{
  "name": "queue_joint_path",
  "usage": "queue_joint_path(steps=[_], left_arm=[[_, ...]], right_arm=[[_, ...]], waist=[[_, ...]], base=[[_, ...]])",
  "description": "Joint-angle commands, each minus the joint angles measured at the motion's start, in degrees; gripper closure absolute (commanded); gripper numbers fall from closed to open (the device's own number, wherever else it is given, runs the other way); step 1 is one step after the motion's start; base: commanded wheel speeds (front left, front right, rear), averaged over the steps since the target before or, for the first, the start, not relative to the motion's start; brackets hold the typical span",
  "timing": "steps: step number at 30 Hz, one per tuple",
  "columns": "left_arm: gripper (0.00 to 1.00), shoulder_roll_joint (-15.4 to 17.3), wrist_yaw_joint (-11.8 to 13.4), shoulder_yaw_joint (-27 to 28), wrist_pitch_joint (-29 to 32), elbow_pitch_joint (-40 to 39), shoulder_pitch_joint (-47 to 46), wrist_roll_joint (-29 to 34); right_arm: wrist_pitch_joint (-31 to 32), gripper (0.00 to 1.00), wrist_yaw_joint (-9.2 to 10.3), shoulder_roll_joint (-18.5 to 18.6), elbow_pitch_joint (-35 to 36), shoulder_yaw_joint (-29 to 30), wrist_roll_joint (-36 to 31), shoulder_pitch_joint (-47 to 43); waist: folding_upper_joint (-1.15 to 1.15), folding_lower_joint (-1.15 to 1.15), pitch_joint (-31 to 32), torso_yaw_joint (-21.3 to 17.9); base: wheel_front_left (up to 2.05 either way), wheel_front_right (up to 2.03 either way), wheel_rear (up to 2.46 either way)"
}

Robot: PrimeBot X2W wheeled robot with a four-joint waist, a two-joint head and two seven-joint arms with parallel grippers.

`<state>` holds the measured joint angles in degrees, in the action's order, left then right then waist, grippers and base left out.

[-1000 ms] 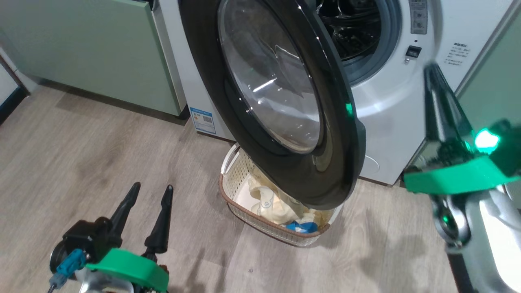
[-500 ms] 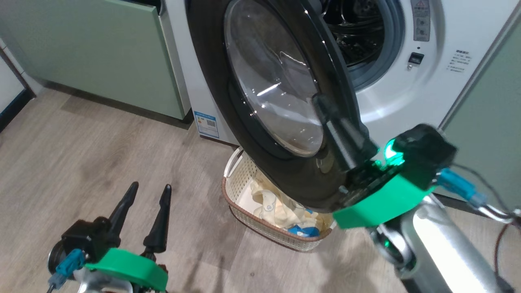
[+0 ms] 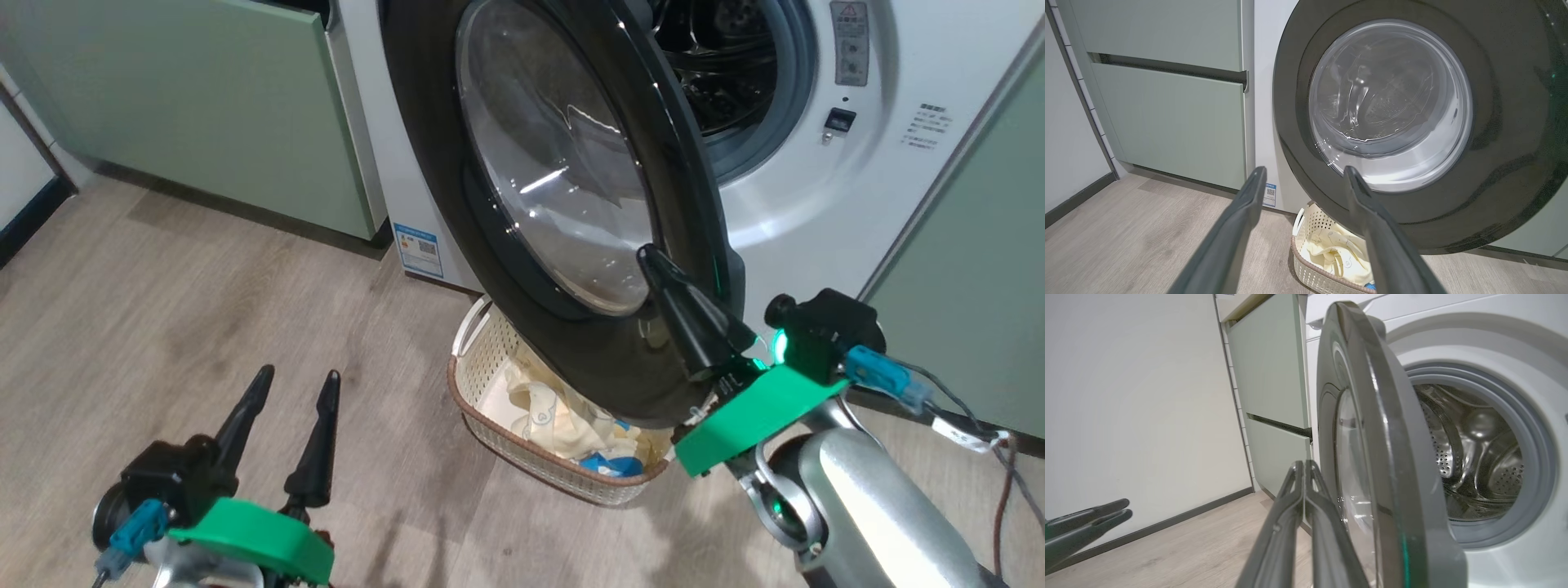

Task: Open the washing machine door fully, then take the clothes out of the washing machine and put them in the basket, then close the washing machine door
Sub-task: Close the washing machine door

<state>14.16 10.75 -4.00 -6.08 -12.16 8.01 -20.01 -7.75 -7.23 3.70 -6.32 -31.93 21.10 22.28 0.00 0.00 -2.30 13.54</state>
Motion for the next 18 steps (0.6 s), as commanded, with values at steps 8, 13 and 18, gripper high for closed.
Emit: queue_joint_path(steps=[8, 13, 18], left_arm=[[0.0, 1.4, 0.08, 2.0, -0.77, -1.53, -2.51, -0.32], [0.0, 1.48, 0.2, 1.96, -0.86, -1.44, -2.67, -0.44], [0.0, 1.55, 0.22, 1.89, -1.03, -1.32, -2.88, -0.62]], right_arm=[[-1.14, 1.0, -0.25, -0.45, -0.98, 1.93, -0.22, 2.73], [-1.2, 1.0, -0.25, -0.52, -2.11, 3.04, -0.49, 3.1], [-1.16, 1.0, -0.25, -0.57, -3.03, 3.86, -0.89, 3.35]], waist=[[0.0, 0.0, -0.05, -0.18], [0.0, 0.0, -0.27, -0.3], [0.0, 0.0, -0.41, -0.38]], base=[[0.0, 0.0, 0.0], [0.0, 0.0, 0.0], [0.0, 0.0, 0.0]])
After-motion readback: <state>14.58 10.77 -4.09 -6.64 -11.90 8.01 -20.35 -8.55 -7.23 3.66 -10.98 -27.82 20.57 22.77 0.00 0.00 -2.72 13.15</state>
